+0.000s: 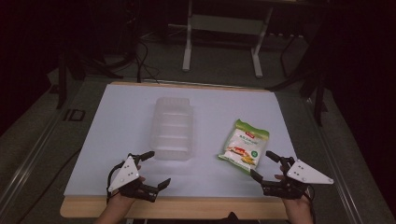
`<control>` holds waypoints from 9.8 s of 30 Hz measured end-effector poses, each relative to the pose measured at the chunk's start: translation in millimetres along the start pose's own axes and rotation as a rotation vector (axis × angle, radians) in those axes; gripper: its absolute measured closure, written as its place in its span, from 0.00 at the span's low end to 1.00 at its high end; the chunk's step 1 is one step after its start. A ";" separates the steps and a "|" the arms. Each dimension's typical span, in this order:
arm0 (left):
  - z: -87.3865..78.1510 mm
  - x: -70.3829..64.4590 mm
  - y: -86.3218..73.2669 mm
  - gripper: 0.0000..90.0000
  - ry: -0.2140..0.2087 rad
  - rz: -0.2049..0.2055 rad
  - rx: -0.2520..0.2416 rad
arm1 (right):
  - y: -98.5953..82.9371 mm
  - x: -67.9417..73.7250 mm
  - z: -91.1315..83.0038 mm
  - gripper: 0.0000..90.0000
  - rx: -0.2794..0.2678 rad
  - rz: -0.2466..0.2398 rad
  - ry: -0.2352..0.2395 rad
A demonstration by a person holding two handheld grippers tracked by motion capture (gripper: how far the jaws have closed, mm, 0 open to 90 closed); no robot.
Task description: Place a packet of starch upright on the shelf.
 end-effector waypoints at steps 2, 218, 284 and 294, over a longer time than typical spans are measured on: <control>0.5 -0.4 -0.2 0.00 0.001 0.001 0.003 | 5.7 -3.1 -3.1 0.16 0.000 0.003 -0.002; 12.8 -24.1 23.1 0.00 -0.096 -0.109 0.121 | 81.8 -49.4 41.1 0.97 0.003 -0.074 0.158; 115.3 -64.3 105.4 0.79 -0.274 -0.023 0.176 | 136.6 -10.0 32.9 0.97 -0.119 -0.151 0.233; 112.0 -64.2 109.4 0.85 -0.309 0.033 0.182 | 135.6 -11.9 31.5 0.96 -0.130 -0.134 0.242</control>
Point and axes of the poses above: each handheld gripper's, and its own axes: z roughly forward along the jaws, y roughly out of its top, x roughly to its left, the point moved 9 cm from there along z, roughly forward along the jaws, and after that the axes turned 13 degrees about -z, right-handed, at the moved point
